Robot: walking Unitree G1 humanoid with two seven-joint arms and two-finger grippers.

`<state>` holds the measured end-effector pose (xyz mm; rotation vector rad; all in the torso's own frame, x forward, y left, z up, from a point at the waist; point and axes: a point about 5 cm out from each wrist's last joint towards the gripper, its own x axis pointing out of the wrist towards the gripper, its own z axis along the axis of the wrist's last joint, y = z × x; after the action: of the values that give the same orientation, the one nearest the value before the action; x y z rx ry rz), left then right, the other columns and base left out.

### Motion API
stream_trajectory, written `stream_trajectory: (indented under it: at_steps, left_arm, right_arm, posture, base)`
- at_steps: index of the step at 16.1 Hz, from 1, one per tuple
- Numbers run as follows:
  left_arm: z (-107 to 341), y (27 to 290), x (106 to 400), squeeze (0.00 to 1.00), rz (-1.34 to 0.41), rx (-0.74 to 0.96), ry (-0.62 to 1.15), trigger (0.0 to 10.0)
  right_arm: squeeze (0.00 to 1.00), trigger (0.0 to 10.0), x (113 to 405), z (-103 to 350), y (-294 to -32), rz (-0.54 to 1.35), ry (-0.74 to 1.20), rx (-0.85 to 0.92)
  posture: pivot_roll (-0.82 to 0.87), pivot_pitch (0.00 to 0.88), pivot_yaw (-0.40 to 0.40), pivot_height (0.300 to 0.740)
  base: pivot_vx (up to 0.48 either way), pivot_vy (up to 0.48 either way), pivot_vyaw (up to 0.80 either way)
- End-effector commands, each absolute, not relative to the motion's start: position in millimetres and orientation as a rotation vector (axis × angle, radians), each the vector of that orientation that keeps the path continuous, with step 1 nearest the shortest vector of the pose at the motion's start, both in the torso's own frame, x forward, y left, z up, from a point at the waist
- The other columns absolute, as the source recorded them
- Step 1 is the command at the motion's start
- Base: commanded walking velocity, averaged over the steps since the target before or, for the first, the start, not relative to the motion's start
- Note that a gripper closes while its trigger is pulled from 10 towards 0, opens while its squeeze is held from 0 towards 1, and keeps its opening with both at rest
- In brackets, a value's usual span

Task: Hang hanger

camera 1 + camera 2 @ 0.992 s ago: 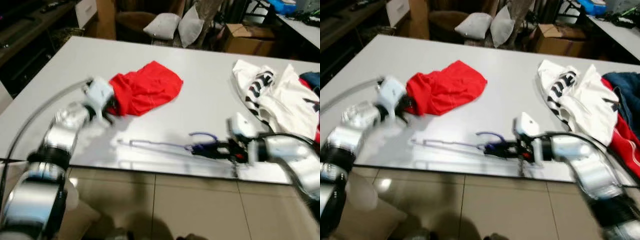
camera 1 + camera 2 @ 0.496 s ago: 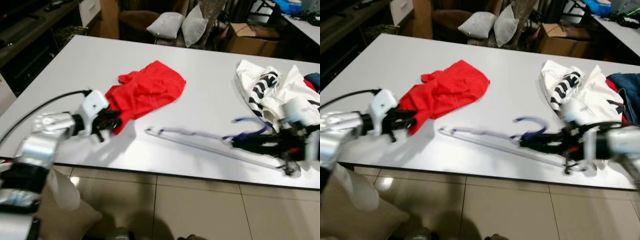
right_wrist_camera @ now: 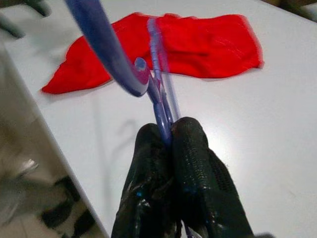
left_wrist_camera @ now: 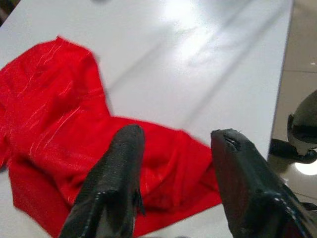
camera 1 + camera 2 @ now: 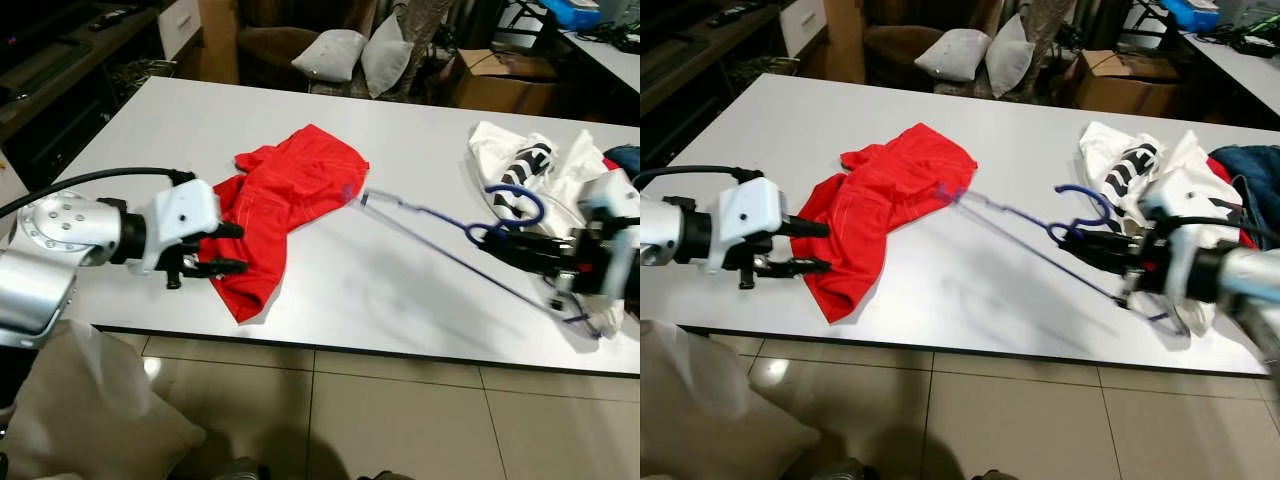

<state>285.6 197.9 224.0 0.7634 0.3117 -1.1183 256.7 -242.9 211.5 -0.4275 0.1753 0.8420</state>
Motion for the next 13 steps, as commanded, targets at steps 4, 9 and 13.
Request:
stream_trajectory:
  at_steps: [4,9,13]
  left_arm:
    - [250,165,310,1.0,-0.964,0.46,-0.005,10.0]
    - [206,125,322,0.42,-0.599,-0.037,-0.085,10.0]
    - [164,122,314,0.42,-0.473,-0.03,0.001,10.0]
  right_arm:
    - [0.0,10.0,272,208,-227,0.587,0.098,-0.299]
    - [0.0,10.0,269,186,-196,0.176,0.034,-0.146]
    - [0.0,10.0,252,168,-169,0.155,0.067,-0.102]
  posture:
    - [-0.09,0.0,-0.034,0.74]
    - [-0.12,0.0,-0.009,0.74]
    - [-0.16,0.0,-0.019,0.74]
  base:
    - [0.0,0.0,0.0]
    - [0.0,0.0,0.0]
    - [0.0,-0.36,0.0]
